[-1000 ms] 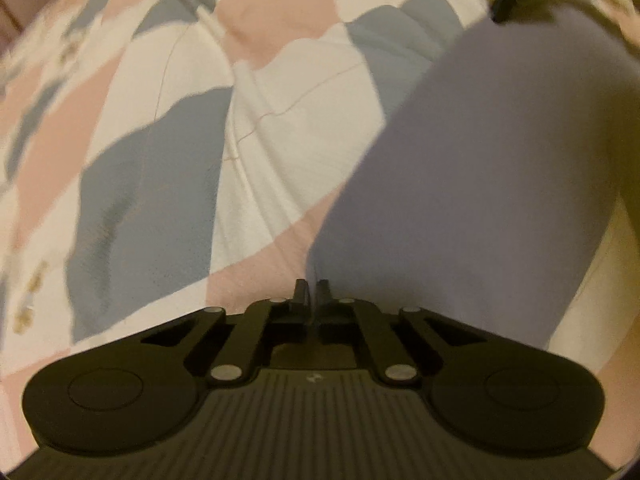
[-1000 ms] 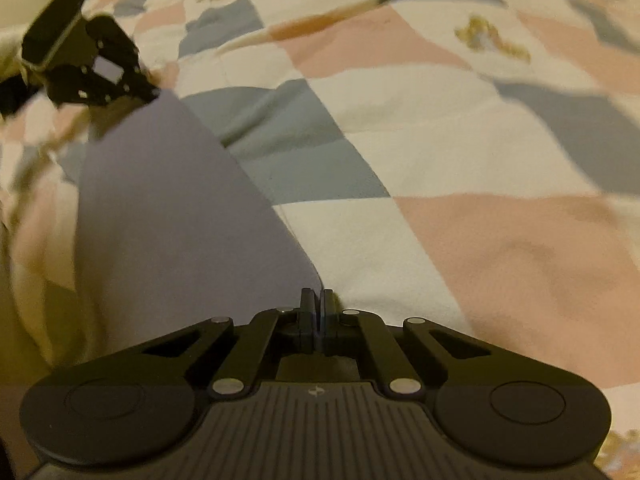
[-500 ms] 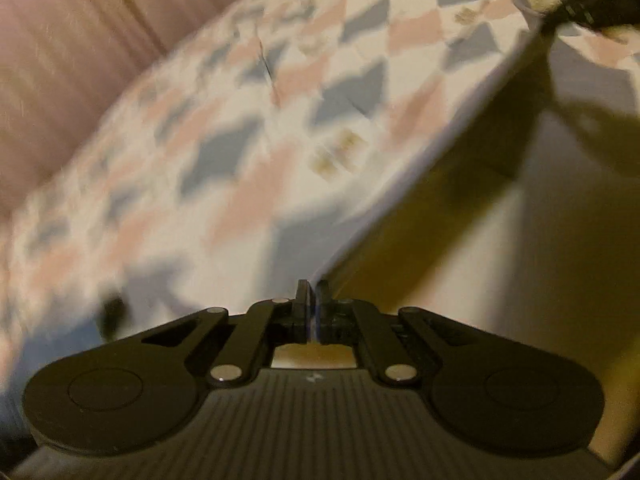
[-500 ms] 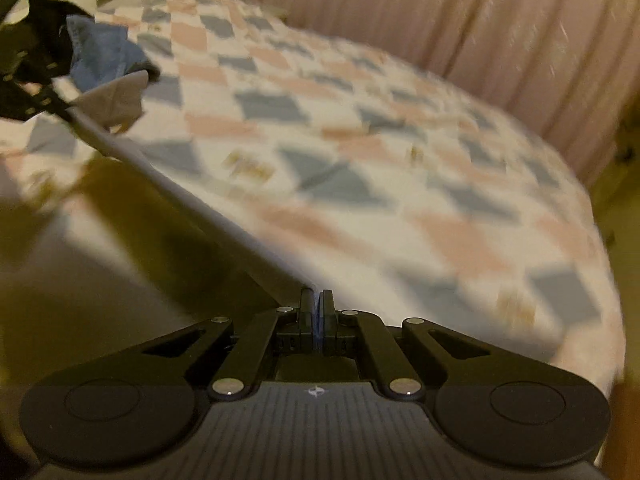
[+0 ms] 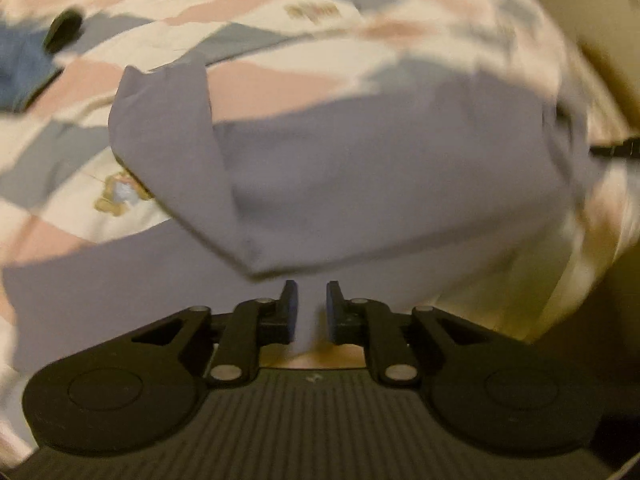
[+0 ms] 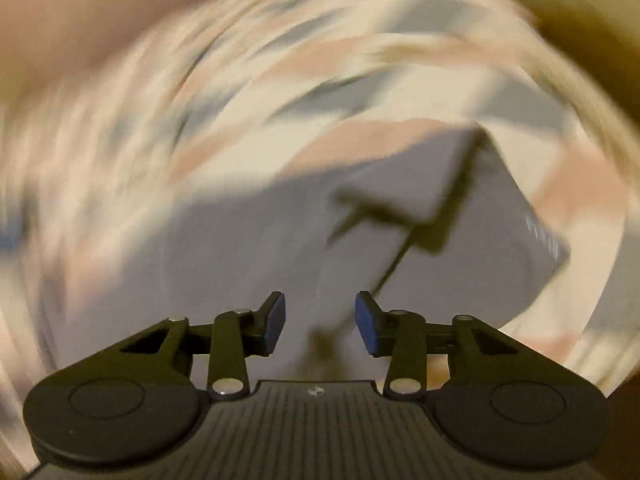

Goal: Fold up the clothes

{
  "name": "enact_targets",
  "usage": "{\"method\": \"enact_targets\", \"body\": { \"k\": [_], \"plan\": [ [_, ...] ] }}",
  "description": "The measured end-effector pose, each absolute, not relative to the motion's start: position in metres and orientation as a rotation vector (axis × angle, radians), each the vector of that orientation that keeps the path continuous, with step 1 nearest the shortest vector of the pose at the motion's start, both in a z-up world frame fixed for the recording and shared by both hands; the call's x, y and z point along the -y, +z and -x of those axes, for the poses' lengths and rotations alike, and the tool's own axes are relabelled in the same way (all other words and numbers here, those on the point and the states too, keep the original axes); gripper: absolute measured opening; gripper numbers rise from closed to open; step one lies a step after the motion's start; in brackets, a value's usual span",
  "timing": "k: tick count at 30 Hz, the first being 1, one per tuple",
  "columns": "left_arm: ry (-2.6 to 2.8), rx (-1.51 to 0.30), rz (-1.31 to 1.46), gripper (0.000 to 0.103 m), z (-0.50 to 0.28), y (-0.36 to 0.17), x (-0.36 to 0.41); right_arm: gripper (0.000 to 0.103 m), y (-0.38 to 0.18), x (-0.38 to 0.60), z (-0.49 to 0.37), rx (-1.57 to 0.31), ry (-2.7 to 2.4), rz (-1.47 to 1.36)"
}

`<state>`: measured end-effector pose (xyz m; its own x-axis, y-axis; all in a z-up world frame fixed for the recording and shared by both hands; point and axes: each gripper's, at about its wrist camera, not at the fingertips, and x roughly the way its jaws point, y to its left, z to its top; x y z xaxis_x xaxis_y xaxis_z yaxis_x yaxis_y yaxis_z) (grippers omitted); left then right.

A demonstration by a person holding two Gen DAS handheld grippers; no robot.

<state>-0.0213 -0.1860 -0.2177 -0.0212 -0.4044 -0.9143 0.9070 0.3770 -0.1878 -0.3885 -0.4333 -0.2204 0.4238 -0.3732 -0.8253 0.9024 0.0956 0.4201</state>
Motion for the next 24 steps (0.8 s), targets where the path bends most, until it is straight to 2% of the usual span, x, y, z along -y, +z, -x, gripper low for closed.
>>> {"method": "enact_targets", "body": {
  "k": [4,6,8,9,10,14,16,19,23,24],
  "plan": [
    [-1.056,-1.192,-0.430,0.012,0.022,-0.228,0.200,0.050,-0.262,0.470,0.439,-0.201,-1.124,-1.542],
    [-1.045,-1.162,-0.446,0.012,0.030,-0.230,0.204,0.053,-0.280,0.481,0.448,-0.066,-1.137,-1.629],
    [-1.060,-1.111,-0.503,0.012,0.041,-0.229,0.207,0.051,-0.290,0.490,0.454,0.009,-1.130,-1.678],
    [-1.077,-1.082,-0.538,0.012,0.047,-0.229,0.208,0.021,-0.294,0.494,0.457,0.039,-1.124,-1.697],
    [-1.095,-1.052,-0.574,0.012,0.053,-0.229,0.209,0.005,-0.292,0.497,0.461,0.037,-1.134,-1.677],
    [-1.236,-0.784,-0.881,0.015,0.097,-0.232,0.213,0.005,-0.255,0.506,0.486,-0.083,-1.239,-1.426],
    [-1.297,-0.636,-1.032,0.021,0.120,-0.234,0.215,0.005,-0.245,0.510,0.505,-0.159,-1.303,-1.352],
    [-1.344,-0.480,-1.238,0.021,0.139,-0.255,0.217,0.006,-0.260,0.516,0.534,-0.273,-1.389,-1.386],
    [-1.392,-0.252,-1.521,0.022,0.157,-0.290,0.213,0.008,-0.291,0.512,0.558,-0.249,-1.379,-1.507],
    [-1.399,-0.194,-1.569,0.024,0.159,-0.296,0.210,0.012,-0.293,0.510,0.559,-0.240,-1.373,-1.513]
  ]
}}
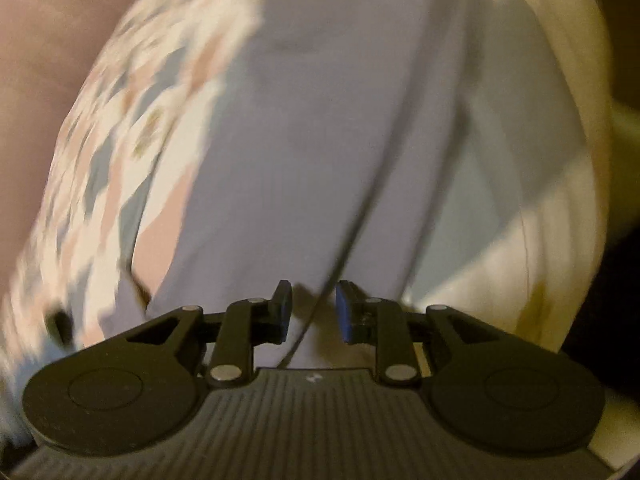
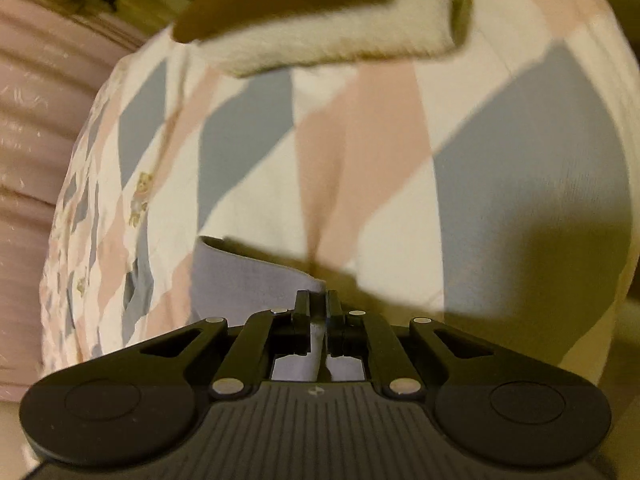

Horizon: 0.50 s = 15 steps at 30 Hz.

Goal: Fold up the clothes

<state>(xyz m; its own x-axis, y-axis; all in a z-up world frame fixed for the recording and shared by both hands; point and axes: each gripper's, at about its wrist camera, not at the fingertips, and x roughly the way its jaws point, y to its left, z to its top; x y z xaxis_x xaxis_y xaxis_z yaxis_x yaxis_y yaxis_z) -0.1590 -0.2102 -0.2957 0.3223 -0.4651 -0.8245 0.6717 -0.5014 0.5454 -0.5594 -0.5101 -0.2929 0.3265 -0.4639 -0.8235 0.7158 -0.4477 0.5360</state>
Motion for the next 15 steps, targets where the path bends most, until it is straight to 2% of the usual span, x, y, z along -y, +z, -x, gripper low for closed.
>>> {"method": "enact_targets", "body": {
  "k": [2,3,4,8,15],
  "plan": [
    [-1.408,-0.108,-1.630,0.024,0.160,-0.304,0.207,0.015,-0.294,0.507,0.560,-0.239,-1.364,-1.496],
    [-1.413,-0.066,-1.658,0.022,0.160,-0.307,0.205,0.012,-0.293,0.507,0.558,-0.257,-1.361,-1.478],
    [-1.411,-0.034,-1.679,0.005,0.160,-0.310,0.204,0.007,-0.289,0.508,0.555,-0.272,-1.357,-1.459],
    [-1.385,0.098,-1.715,0.002,0.157,-0.301,0.196,0.006,-0.270,0.516,0.551,-0.329,-1.319,-1.367],
    [-1.356,0.161,-1.727,0.002,0.162,-0.264,0.171,0.005,-0.251,0.510,0.558,-0.391,-1.258,-1.345]
  ]
}}
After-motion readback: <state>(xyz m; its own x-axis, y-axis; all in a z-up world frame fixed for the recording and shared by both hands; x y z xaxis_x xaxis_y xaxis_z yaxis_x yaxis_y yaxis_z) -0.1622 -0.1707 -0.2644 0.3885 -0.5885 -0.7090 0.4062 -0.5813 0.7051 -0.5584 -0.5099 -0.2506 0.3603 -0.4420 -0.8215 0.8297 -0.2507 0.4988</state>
